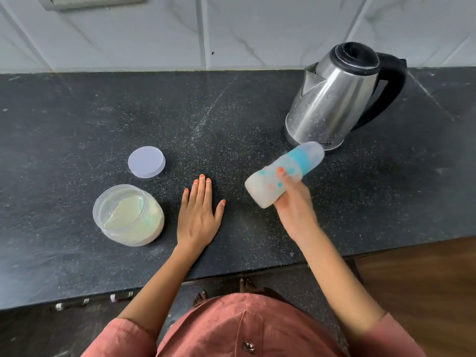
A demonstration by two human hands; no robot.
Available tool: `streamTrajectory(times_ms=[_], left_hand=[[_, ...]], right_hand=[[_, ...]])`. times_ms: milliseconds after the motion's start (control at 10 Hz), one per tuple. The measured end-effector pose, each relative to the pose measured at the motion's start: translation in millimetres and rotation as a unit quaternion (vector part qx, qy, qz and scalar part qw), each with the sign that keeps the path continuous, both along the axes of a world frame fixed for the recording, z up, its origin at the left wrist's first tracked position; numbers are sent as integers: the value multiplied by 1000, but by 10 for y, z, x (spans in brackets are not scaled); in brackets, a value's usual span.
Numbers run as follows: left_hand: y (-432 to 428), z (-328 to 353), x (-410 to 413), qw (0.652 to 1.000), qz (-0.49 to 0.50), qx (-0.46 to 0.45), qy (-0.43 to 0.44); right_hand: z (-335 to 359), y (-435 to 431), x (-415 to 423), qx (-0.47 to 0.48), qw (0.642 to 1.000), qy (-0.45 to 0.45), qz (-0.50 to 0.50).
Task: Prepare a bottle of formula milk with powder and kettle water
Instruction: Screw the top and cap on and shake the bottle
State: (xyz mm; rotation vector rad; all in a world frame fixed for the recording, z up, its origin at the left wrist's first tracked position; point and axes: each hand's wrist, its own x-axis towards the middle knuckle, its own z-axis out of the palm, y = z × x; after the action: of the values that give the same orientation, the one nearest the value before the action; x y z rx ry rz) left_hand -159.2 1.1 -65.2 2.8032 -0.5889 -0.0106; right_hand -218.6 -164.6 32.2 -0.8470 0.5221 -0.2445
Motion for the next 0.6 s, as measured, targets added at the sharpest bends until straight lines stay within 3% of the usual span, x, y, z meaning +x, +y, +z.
streamTrajectory(times_ms=[100,200,300,400,500,600], left_hand=[[3,-1,0,1000,0,1,3],[1,0,1,1000,0,2,2],[3,-5,-4,1000,1,3,-2],[6,-9,-8,1000,1,2,-4],[5,-6,-1,1000,-1,1,-4],[2,-8,-3,1000,0,3,-5]], right_hand=[[-68,155,-219,-197,960,86,181],[-34,86,-198,-171,970,74,156],[23,-72,-21,7,1000,0,-7],[19,-26,-58,-39,999,9,30],[8,84,-259,-183,961,74,194],[62,-5,-202,-119,984,44,128]])
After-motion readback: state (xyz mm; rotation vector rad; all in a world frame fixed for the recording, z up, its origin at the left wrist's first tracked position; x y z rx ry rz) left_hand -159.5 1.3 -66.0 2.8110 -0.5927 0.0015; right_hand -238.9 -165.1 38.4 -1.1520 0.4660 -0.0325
